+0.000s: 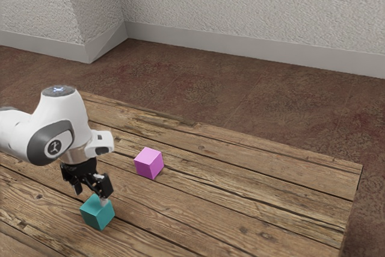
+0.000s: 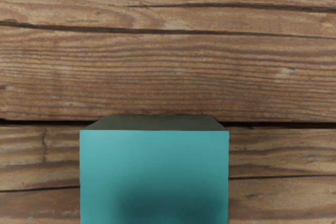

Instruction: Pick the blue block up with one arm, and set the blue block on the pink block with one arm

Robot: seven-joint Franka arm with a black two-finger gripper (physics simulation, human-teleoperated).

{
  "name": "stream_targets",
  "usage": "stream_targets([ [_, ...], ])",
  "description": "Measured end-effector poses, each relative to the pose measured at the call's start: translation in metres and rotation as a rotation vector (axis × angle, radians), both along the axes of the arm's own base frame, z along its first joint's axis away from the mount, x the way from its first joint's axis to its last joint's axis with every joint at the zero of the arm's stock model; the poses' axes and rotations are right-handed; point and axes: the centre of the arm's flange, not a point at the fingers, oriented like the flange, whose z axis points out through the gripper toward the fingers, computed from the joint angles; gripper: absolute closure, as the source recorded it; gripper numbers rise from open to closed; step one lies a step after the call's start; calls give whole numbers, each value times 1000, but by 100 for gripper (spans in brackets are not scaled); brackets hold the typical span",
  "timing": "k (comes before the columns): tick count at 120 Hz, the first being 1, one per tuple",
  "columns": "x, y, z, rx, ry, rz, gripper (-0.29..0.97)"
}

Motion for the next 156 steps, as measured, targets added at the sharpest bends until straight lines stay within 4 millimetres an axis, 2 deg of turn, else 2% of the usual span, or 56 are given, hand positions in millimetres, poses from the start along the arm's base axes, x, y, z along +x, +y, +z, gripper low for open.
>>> stream_targets([
  [24,3,1,-22,1,16,0,0],
  [61,7,1,-40,1,14,1,0],
  [68,7,7,-43,-1,16,16,0],
  [126,10,10,-52,-2,0,-1,0],
  [156,11,10,-51,-2,-10,-5,13],
])
